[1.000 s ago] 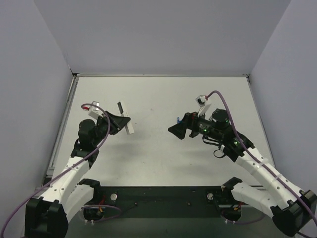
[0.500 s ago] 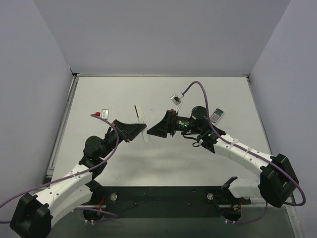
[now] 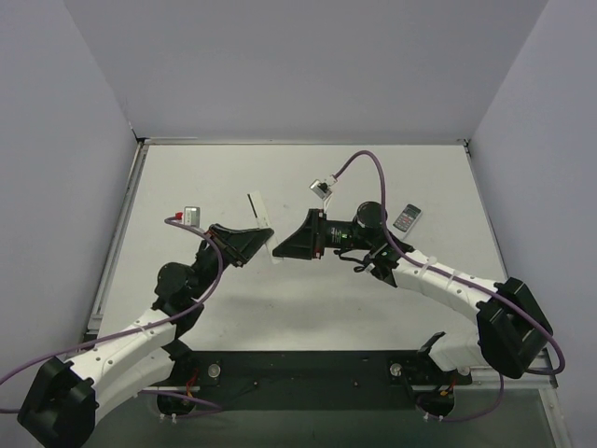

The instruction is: Load the batteries into the remote control

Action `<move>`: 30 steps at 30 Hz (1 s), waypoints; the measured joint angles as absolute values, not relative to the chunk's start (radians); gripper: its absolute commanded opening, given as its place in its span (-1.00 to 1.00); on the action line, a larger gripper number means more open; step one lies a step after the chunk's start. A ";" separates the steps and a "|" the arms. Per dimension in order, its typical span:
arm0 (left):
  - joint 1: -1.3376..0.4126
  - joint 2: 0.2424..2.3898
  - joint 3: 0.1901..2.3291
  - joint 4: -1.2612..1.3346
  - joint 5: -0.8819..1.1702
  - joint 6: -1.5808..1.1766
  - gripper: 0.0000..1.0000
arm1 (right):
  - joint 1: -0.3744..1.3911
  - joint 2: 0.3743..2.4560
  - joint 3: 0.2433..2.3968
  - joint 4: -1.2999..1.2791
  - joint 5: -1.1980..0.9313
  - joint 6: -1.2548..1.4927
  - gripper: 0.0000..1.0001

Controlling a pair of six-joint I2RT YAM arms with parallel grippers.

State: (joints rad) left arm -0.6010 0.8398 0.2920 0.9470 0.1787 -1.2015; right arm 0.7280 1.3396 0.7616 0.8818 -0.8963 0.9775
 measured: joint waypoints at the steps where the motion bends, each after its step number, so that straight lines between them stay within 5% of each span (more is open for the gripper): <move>1: -0.601 0.839 0.292 0.949 0.179 -1.208 -0.63 | 0.728 1.341 0.762 0.884 -0.898 0.976 -0.75; 3: -0.602 0.831 0.291 0.949 0.178 -1.213 -0.18 | 0.728 1.341 0.760 0.890 -0.907 0.975 -0.98; 5: -0.602 0.818 0.289 0.943 0.178 -1.211 0.18 | 0.728 1.341 0.760 0.892 -0.910 0.963 -1.00; 9: -0.600 0.756 0.280 0.899 0.164 -1.172 0.44 | 0.729 1.332 0.760 0.836 -0.917 0.926 -1.00; 17: -0.535 0.633 0.277 0.813 0.182 -1.115 0.56 | 0.729 1.265 0.760 0.723 -0.925 0.838 -1.00; 30: -0.467 0.810 0.278 0.933 0.372 -1.192 0.49 | 0.729 1.263 0.760 0.713 -0.936 0.827 -1.00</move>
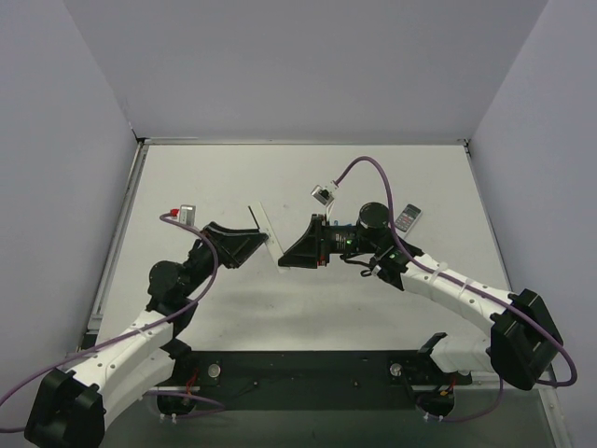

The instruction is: Load the batteries into the remote control

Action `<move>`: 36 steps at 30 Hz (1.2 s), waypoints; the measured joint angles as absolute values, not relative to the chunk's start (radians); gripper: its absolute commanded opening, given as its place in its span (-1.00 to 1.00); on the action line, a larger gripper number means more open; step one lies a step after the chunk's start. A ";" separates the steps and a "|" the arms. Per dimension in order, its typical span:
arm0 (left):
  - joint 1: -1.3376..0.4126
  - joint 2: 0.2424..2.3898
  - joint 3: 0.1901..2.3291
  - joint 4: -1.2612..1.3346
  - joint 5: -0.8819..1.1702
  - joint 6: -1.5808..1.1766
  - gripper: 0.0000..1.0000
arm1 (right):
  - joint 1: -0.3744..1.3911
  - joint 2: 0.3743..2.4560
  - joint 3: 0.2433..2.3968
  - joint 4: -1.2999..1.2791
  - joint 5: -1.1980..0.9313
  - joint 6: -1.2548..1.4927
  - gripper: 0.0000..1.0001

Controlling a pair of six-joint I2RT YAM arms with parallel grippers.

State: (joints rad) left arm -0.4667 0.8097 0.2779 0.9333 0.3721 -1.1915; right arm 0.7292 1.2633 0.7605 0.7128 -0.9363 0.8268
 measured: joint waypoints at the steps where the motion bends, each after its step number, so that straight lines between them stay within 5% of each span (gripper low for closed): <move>1: -0.467 0.811 0.279 0.939 0.379 -1.194 0.46 | 0.729 1.263 0.760 0.712 -0.936 0.824 -1.00; 9: -0.467 0.812 0.294 0.956 0.410 -1.206 0.15 | 0.729 1.263 0.760 0.690 -0.936 0.798 -1.00; 15: -0.464 0.815 0.294 0.946 0.424 -1.210 -0.28 | 0.730 1.259 0.760 0.669 -0.935 0.764 -1.00; 20: -0.465 0.815 0.294 0.945 0.433 -1.208 -1.00 | 0.736 1.243 0.761 0.634 -0.928 0.727 -0.94; 25: -0.465 0.814 0.294 0.941 0.444 -1.200 -1.00 | 0.741 1.233 0.761 0.608 -0.921 0.703 0.00; 28: -0.465 0.809 0.294 0.937 0.441 -1.196 -1.00 | 0.741 1.228 0.763 0.588 -0.916 0.689 0.12; 36: -0.465 0.742 0.280 0.908 0.442 -1.189 -1.00 | 0.739 1.226 0.836 0.549 -0.868 0.671 0.04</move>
State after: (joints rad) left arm -0.4648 0.7418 0.2802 0.9081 0.4416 -1.1893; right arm 0.7391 1.2259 0.8356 0.5491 -0.8677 0.6712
